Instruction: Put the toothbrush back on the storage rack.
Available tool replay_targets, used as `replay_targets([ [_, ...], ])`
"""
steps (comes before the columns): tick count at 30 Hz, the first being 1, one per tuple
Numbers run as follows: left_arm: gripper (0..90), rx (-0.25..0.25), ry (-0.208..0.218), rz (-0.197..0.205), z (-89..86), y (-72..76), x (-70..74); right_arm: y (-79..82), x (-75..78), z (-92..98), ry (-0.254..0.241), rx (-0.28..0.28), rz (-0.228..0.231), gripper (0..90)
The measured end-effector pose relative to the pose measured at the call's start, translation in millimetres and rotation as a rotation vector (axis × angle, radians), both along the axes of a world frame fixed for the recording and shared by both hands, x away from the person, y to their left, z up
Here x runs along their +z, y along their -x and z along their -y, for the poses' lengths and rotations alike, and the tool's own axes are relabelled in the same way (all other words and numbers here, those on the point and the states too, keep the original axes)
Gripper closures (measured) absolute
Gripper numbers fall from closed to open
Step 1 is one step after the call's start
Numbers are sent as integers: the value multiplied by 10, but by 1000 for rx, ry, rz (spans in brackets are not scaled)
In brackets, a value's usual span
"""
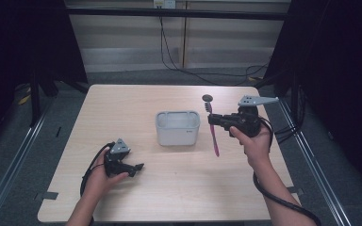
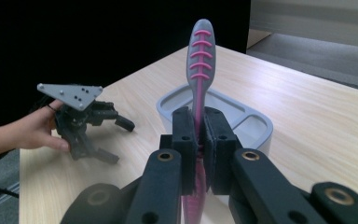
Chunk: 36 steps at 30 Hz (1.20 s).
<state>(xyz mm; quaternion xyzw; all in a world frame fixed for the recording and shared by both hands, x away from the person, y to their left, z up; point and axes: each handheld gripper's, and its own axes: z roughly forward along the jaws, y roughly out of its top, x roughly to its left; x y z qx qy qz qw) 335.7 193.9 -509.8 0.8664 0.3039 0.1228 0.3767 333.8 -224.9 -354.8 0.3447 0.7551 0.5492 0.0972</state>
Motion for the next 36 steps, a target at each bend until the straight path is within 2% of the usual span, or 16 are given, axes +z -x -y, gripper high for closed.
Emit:
replay_targets([
  [13, 155, 0, -1, 0, 0, 0, 0, -88, 134, -67, -17, -9, 40, 847],
  [36, 155, 0, -1, 0, 0, 0, 0, -232, 331, -77, -88, -45, 102, 848],
])
